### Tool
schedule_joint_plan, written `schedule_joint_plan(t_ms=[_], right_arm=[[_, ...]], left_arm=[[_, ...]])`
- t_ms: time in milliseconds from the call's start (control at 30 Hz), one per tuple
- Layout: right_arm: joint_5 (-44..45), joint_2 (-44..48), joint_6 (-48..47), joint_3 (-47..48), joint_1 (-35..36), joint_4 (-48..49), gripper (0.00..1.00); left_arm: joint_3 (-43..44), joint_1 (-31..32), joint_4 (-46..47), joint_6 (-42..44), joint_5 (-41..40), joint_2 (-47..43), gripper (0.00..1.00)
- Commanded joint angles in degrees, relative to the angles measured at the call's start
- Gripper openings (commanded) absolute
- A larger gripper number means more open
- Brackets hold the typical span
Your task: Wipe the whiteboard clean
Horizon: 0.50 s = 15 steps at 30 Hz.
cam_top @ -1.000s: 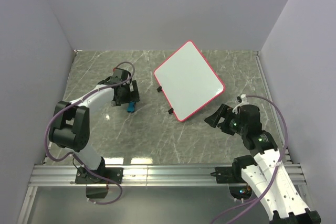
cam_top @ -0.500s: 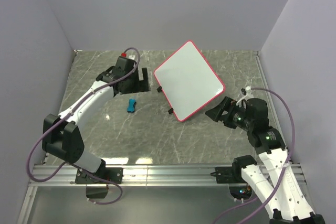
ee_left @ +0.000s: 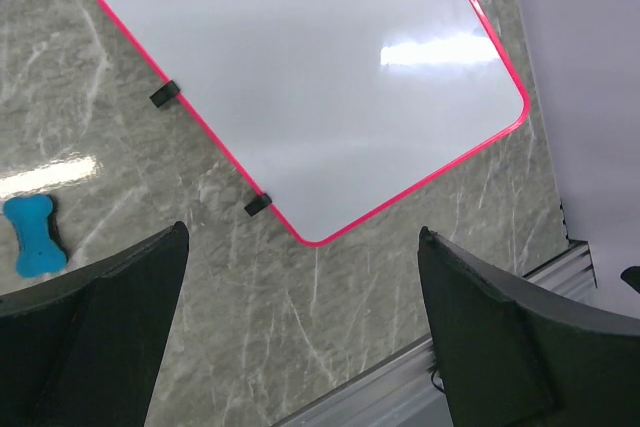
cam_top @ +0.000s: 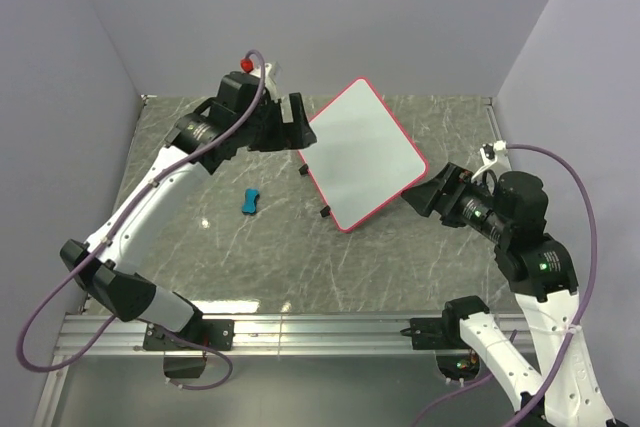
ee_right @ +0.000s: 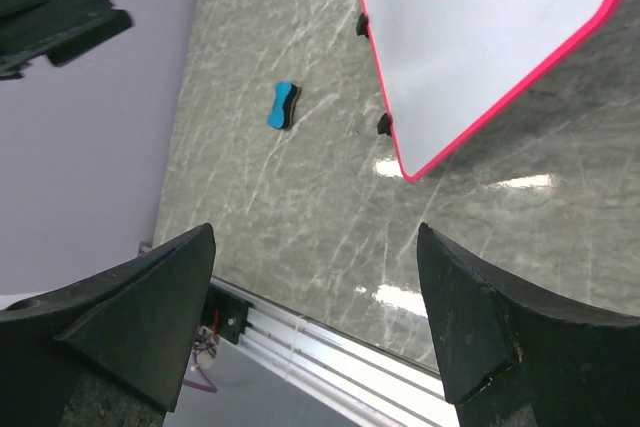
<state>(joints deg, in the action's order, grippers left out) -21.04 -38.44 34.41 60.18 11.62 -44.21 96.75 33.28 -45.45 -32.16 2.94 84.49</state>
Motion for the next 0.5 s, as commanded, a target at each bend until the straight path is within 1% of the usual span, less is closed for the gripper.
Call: schedule_joint_plan(t_ms=[0, 167, 467], right_arm=[[1.96, 0.12, -1.63, 2.48, 0.25, -3.34, 0.88], [2.58, 0.91, -1.98, 2.4, 0.34, -4.13, 0.88], [3.55, 1.87, -2.33, 2.83, 0.34, -5.63, 0.88]], left_arm=[[2.92, 0.3, -4.91, -1.06, -2.41, -3.27, 0.99], [3.01, 0.38, -7.28, -0.45, -5.31, -4.68, 0.99], [2.92, 0.38, -7.63, -0.53, -7.24, -5.48, 0.99]])
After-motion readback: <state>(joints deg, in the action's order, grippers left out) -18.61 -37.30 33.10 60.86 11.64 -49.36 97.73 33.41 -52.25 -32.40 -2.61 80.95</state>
